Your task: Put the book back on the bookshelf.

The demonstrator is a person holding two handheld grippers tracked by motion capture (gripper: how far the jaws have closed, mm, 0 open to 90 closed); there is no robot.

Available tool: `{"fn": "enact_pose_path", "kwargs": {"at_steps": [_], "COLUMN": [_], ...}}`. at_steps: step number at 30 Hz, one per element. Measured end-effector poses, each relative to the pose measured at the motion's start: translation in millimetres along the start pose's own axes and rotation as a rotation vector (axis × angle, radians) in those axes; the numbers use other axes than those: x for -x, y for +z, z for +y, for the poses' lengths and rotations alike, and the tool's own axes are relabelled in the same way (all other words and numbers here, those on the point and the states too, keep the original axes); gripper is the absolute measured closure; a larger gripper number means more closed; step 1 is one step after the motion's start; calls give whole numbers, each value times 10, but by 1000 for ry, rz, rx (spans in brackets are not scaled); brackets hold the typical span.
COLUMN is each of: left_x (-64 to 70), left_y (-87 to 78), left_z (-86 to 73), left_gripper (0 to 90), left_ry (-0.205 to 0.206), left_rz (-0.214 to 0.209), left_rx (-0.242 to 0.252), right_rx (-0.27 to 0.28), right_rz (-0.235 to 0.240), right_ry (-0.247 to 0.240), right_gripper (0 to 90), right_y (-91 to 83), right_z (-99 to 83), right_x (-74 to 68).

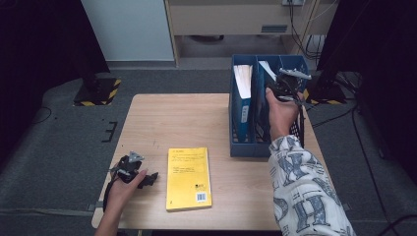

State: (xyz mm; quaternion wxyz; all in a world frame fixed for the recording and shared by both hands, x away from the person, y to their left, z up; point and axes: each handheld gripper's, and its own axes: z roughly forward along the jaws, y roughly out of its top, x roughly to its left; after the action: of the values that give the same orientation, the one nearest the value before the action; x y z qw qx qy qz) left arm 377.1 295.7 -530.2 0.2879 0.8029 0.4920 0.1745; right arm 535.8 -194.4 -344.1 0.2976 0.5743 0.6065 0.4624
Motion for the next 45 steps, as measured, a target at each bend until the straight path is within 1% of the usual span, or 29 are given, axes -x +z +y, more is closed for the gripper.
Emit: {"fn": "enact_pose_path", "kwargs": {"at_steps": [5, 10, 14, 20, 26, 35, 42, 45], "left_x": [2, 2, 2, -1, 2, 5, 6, 7], "left_y": [0, 1, 1, -1, 0, 0, 0, 1], "left_z": [1, 2, 4, 7, 7, 8, 8, 9], "left_gripper": [0, 0, 0, 0, 0, 0, 0, 0], "left_ry": [2, 3, 4, 10, 11, 12, 12, 12], "left_rz": [-1, -2, -2, -3, -4, -5, -4, -4], "left_rx": [-1, -1, -3, -8, -8, -8, -8, -8], "right_rx": [0, 3, 10, 2, 3, -5, -38, -63], "right_rz": [0, -3, -2, 0, -2, 2, -3, -3], "right_ry": [-16, -16, -8, -10, -8, -26, -32, -34], "right_gripper": [735, 736, 736, 735, 735, 733, 732, 731], "right_y": [24, 41, 57, 86, 94, 84, 50, 24], "right_z": [-23, -39, -88, -155, -157, -163, -153, -146], "right_x": [-18, -30, -29, -39, -38, -71, -70, -72]}}
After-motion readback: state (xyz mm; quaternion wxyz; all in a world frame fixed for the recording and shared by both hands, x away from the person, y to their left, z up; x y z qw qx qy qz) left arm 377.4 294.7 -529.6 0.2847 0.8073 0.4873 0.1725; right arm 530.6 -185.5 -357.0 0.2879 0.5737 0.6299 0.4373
